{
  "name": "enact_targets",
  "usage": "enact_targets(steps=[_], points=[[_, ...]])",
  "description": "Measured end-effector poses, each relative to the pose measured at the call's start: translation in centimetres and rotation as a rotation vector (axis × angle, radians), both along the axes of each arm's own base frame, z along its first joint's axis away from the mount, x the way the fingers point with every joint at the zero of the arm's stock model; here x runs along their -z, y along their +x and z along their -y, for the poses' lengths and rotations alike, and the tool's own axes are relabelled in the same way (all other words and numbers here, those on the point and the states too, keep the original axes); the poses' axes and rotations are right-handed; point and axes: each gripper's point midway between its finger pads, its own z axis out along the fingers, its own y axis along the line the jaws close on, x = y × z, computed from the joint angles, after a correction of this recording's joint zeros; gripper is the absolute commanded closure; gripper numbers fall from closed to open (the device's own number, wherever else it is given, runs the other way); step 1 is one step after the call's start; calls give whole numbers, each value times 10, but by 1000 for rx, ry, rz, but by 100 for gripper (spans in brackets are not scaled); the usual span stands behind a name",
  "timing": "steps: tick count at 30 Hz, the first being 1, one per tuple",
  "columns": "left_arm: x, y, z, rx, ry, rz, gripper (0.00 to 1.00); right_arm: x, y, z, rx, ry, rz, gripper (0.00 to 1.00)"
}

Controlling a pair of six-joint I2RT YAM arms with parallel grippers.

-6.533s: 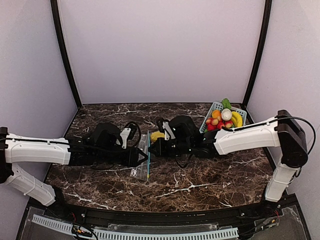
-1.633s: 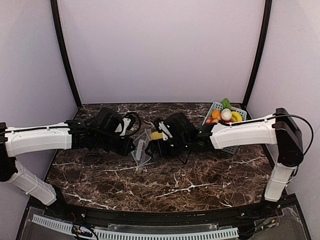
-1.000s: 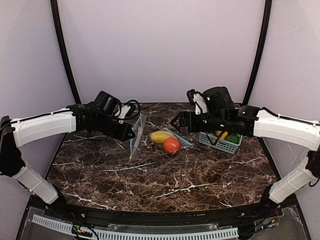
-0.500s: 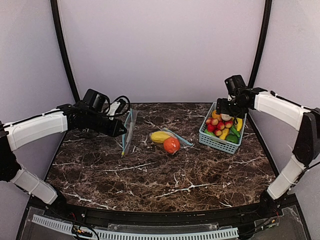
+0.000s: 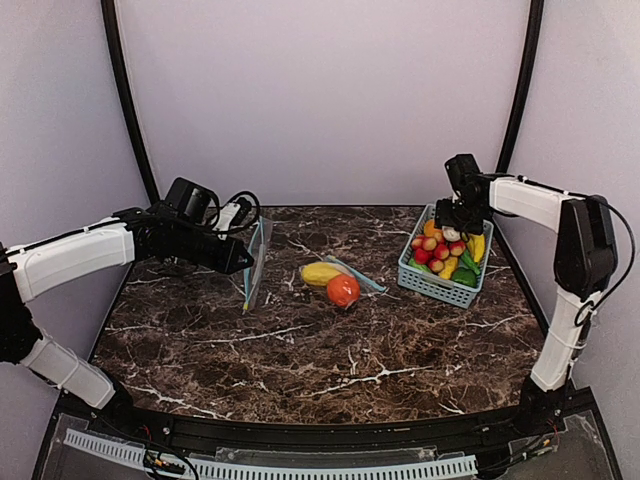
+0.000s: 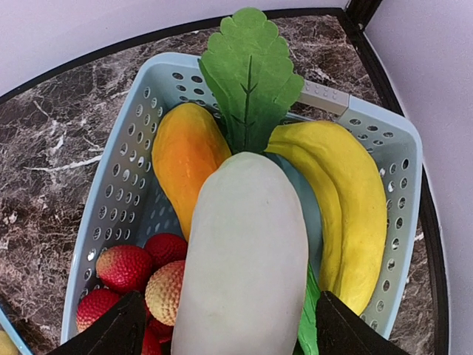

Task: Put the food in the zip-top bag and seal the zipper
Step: Pick up the fake vegetable from the bin.

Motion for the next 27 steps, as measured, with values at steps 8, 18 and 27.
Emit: enact_targets(steps=[8,18,27], points=[[0,0,0,0,0,-1,99,16,2,7,31,-42,-28,43],[0,-1,1,5,-5,-3,99,18,0,11,48,-56,-26,67],[-1,-2,3,14,-13,-9,99,-6,-15,16,47,-53,16,72]])
